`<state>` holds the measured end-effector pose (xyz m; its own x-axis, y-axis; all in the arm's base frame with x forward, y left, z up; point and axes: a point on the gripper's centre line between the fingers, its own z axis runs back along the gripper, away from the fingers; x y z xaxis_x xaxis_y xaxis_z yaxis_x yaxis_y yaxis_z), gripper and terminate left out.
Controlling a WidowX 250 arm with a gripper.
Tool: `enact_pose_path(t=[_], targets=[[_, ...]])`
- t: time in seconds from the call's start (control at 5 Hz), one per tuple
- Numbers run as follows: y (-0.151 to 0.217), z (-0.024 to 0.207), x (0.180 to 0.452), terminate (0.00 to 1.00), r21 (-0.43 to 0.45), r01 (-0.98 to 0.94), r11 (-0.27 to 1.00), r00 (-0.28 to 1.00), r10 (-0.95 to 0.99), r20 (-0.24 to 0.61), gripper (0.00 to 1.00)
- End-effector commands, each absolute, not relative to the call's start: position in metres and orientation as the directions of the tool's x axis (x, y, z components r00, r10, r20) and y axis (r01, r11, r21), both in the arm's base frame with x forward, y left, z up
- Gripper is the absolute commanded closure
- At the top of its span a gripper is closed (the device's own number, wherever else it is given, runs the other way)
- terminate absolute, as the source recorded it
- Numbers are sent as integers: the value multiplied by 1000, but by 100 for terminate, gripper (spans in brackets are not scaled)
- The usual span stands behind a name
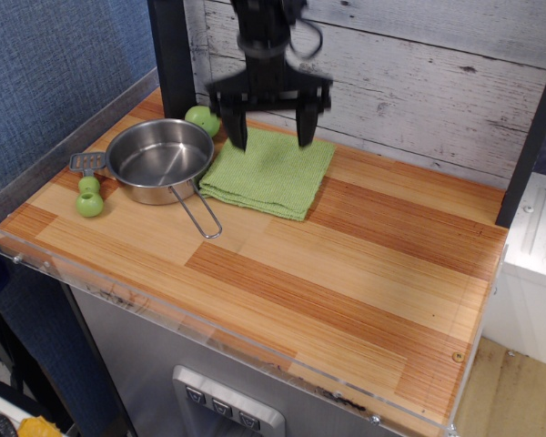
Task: Move the green towel to the right of the silver pot.
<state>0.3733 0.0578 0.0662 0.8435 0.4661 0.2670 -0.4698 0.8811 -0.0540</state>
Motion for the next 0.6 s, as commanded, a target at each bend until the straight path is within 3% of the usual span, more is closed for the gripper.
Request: enact_pose_path(t=[0.0,0.4], targets=[[64,140,357,0,-125,-467,875,793,477,380,0],[64,149,353,0,-129,-466,875,792,478,380,0]])
